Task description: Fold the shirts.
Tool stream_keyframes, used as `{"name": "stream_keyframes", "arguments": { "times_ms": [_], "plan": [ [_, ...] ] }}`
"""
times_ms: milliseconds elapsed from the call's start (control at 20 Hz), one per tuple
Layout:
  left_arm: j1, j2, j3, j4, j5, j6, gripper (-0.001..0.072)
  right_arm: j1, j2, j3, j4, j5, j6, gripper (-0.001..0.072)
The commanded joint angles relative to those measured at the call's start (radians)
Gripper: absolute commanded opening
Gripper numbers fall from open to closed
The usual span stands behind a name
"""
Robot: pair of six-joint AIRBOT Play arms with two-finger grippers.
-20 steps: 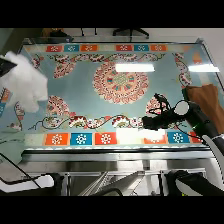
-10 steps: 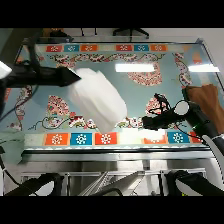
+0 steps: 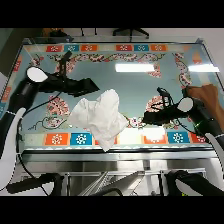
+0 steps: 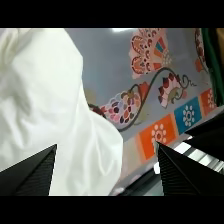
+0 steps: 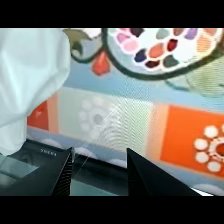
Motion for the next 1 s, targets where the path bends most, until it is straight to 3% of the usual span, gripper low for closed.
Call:
{"name": "stream_keyframes", "arguments": {
  "times_ms": [0,100,200,350,500,700,950],
  "plan": [
    [0.114,0.025,0.016,0.069,-0.275,-0.062,0.0679,-0.032,-0.015,0.031,0.000,-0.004,-0.055,0.0363],
    [0.108,0.127,-0.173,0.166,-0.296,-0.076,0.0678,-0.029,-0.068,0.029,0.003,-0.004,-0.073,0.0363],
    [0.066,0.246,-0.416,0.171,-0.217,-0.076,0.0678,-0.021,-0.143,0.026,0.061,-0.006,-0.119,0.0363],
    [-0.040,0.379,-0.710,0.145,-0.008,-0.089,0.0678,0.006,-0.259,0.024,0.201,-0.023,-0.202,0.0363],
    [-0.163,0.454,-0.904,-0.018,0.261,-0.091,0.0678,0.075,-0.342,0.024,0.231,-0.104,-0.218,0.0364],
    [-0.326,0.452,-0.979,-0.064,0.500,-0.112,0.0678,0.161,-0.410,0.024,0.260,-0.202,-0.218,0.0364],
    [-0.386,0.317,-0.959,-0.064,0.576,-0.121,0.0677,0.207,-0.438,0.025,0.290,-0.297,-0.219,0.0364]
  ]
}}
